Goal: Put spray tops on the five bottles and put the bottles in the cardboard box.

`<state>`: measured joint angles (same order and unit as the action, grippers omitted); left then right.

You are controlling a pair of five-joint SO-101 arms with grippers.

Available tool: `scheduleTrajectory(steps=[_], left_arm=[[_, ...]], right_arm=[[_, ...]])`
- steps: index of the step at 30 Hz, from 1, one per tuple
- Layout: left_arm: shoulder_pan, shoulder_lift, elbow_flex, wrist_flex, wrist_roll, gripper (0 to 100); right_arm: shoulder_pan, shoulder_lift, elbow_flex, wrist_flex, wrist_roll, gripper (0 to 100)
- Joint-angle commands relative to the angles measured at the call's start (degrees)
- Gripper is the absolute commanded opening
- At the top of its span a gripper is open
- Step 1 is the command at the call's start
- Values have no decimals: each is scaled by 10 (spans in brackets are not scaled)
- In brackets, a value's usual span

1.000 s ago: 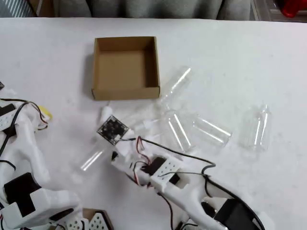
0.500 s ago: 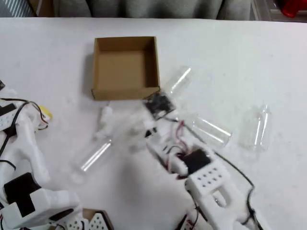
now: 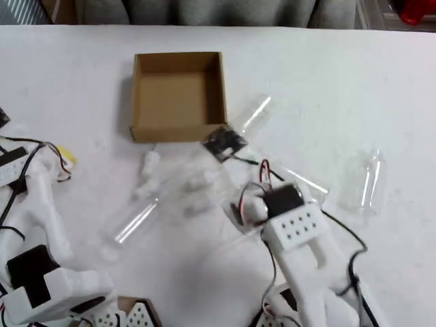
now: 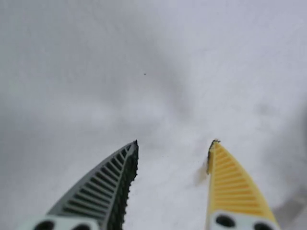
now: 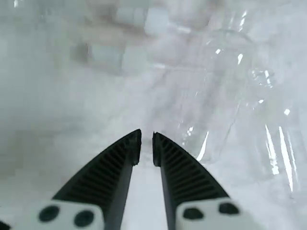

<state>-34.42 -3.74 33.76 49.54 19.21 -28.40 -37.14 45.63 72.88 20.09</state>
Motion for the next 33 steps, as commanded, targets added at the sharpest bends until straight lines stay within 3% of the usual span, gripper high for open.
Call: scheduleTrajectory(steps=[1,8,17,25,33], left_arm=[[11,-4,-5,-13,1,234],[11,-4,-6,-13,1,234],[12,-4,-6,-13,1,234],[17,-4,-5,-13,-36,234],[17,-4,-4,-13,-38,234]], right_arm=[[15,65,-64,71,35,18],[62,127,-93,90,-126,18],[162,211,-98,90,-128,19],[169,281,-98,25,-133,19],[168,288,-97,7,-193,193]])
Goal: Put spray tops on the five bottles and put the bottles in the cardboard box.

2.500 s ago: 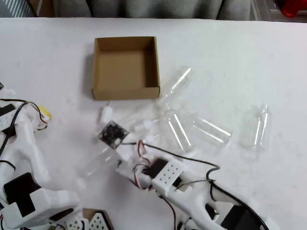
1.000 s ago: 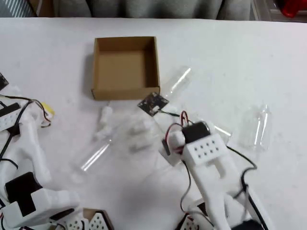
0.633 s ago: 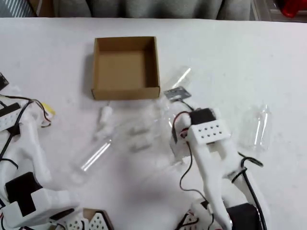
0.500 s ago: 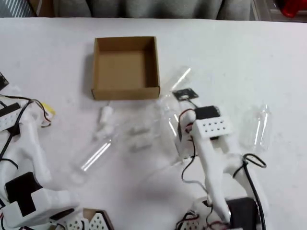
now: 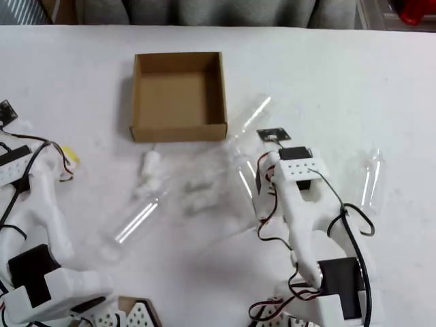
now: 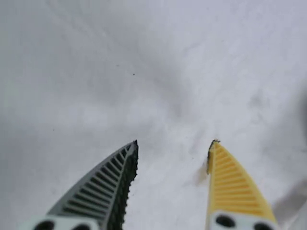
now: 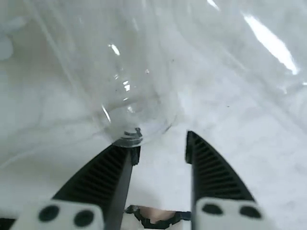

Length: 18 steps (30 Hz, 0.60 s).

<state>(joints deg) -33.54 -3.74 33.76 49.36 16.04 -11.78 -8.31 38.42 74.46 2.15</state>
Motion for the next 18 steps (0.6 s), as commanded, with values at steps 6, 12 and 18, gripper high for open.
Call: scheduleTrajectory(steps=[6,12,18], left_arm=[[8,-4,-4,-11,-6,234],[8,-4,-4,-11,-7,234],[8,-4,-4,-11,-7,234]], right_arm=[[1,0,-21,-41,-27,196],[-20,0,-19,-57,-50,194],[-92,-7,11,-54,-9,193]])
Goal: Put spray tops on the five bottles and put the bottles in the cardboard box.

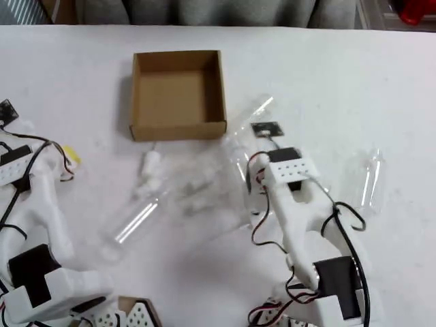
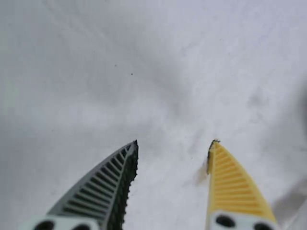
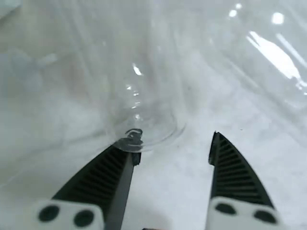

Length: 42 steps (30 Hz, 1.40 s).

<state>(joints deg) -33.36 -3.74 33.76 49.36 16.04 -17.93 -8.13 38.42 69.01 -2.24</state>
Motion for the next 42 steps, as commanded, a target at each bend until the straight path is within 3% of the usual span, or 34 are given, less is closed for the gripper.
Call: scheduleTrajectory(steps=[1,8,14,19,27,32,42], left_arm=[[7,-4,-4,-11,-7,234],[7,-4,-4,-11,-7,234],[7,-4,-4,-11,-7,234],[7,-4,-4,-11,-7,234],[7,-4,-4,-11,-7,234],[7,-4,-4,-11,-7,234],[7,-4,-4,-11,-8,234]], right_arm=[[-35,-8,12,4,52,193],[-25,-40,12,52,144,193],[-3,-80,16,62,96,193],[28,-116,16,69,116,193],[29,-134,25,133,338,81],[33,-139,25,116,507,140],[22,-139,126,-15,703,183]])
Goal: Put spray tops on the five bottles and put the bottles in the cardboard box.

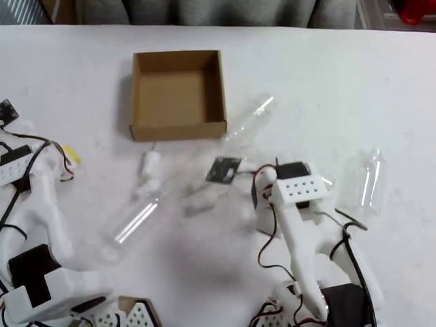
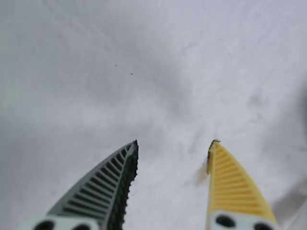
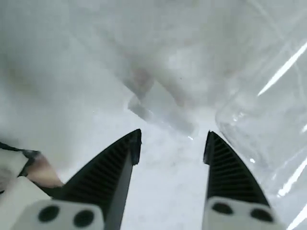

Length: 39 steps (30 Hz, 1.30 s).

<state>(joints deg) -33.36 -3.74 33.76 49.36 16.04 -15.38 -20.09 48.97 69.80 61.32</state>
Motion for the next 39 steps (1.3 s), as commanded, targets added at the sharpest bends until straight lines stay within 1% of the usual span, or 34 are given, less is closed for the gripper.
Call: scheduleTrajectory(steps=[1,4,6,13,15,19,21,25,27,30,31,32,34,35,39], left_arm=[[7,-4,-4,-11,-8,234],[13,-4,-4,-11,-8,234],[16,-4,-4,-11,-8,234],[16,-4,-4,-11,-8,234],[16,-4,-4,-11,-8,234],[16,-4,-4,-11,-8,234],[16,-4,-4,-11,-8,234],[16,-4,-4,-11,-8,234],[16,-4,-4,-11,-8,234],[16,-4,-4,-11,-8,234],[16,-4,-4,-11,-8,234],[15,-4,-4,-11,-8,234],[15,-4,-4,-11,-8,234],[15,-4,-4,-11,-8,234],[15,-4,-4,-11,-8,234]], right_arm=[[-3,-20,30,-24,87,183],[-3,-19,39,-24,130,183],[-4,-15,38,-32,142,183],[-22,-14,57,-123,139,179],[-32,-14,64,-138,141,150],[-72,-14,63,-160,150,9],[-93,-15,62,-164,156,27],[-144,-19,49,-160,171,17],[-160,-15,40,-148,197,17],[-175,-17,40,-130,276,17],[-176,-20,38,-122,288,19],[-177,-21,33,-119,285,19],[-175,-20,12,-116,256,42],[-173,-20,2,-115,230,74],[-166,-19,-48,-86,142,248]])
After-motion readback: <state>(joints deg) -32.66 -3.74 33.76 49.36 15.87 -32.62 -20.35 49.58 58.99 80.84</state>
